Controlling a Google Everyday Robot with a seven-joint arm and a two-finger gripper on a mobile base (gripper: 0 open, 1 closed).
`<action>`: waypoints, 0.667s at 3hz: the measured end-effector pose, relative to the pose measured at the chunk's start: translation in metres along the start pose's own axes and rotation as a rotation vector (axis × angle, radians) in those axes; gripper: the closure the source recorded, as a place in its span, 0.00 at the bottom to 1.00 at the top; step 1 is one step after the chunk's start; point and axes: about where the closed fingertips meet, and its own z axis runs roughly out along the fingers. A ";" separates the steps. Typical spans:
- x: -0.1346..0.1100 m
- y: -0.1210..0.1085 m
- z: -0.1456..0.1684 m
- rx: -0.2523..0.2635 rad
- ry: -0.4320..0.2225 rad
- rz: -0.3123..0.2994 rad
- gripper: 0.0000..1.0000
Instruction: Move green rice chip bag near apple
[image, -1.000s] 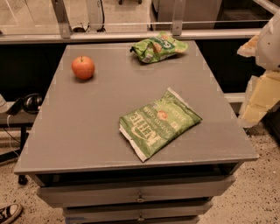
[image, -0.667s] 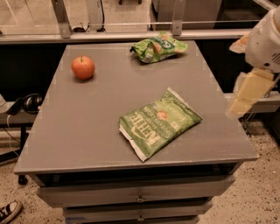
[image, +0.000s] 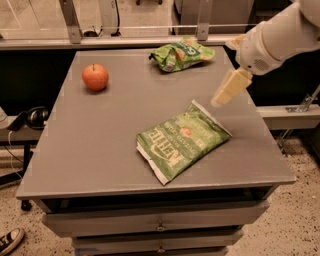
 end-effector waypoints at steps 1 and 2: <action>-0.026 -0.039 0.054 0.024 -0.158 0.036 0.00; -0.046 -0.069 0.106 0.038 -0.266 0.093 0.00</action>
Offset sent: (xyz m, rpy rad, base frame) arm 0.1781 0.0946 -0.0439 0.4187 -0.1011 -0.0119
